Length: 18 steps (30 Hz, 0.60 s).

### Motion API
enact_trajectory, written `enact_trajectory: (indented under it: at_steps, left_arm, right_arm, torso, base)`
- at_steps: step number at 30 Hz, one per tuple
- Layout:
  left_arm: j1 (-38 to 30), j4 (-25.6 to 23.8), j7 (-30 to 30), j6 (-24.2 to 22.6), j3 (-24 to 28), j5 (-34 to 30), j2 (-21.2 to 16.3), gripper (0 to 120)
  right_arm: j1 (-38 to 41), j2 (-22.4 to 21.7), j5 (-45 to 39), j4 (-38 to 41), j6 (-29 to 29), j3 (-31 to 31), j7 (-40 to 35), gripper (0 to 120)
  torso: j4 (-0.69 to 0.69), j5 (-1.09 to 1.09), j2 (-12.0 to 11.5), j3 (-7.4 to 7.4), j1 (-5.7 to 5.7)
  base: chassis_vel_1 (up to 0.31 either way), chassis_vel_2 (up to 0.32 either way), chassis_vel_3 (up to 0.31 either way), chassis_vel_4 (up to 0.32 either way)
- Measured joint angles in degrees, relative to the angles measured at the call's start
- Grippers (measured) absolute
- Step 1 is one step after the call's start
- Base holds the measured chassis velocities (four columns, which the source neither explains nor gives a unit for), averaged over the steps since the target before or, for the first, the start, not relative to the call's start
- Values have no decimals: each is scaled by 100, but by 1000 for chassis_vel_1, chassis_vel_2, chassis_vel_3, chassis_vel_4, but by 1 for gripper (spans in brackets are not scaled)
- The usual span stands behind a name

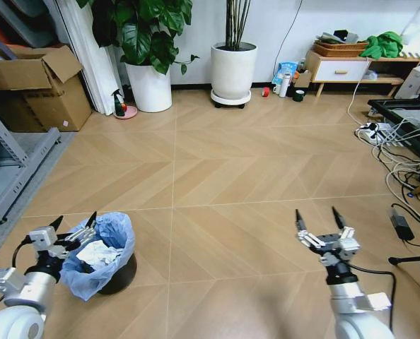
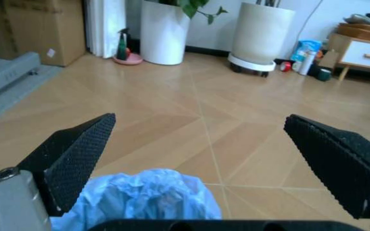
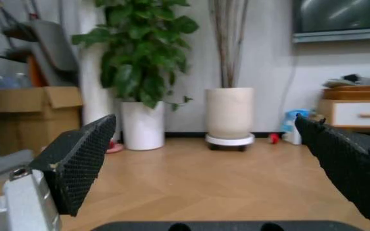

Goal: Pick up the trash bin and place the garbage on the floor into it.

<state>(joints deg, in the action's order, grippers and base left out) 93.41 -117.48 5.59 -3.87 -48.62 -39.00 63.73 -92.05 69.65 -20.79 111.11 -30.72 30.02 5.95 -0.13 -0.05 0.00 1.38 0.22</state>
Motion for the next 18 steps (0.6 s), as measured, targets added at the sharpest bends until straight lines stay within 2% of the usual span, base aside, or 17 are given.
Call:
enact_trajectory:
  at_steps: [6,18]
  left_arm:
    - [-123,79,40,27,257,131,155,100]
    - [-261,230,65,43,362,205,312,100]
  right_arm:
    - [158,228,365,-285,-75,-436,26,100]
    - [337,416,493,-428,-83,-595,26,100]
  torso:
    - [0,0,0,0,0]
    - [0,1,0,0,0]
  base:
    - [0,0,0,0]
    - [0,0,0,0]
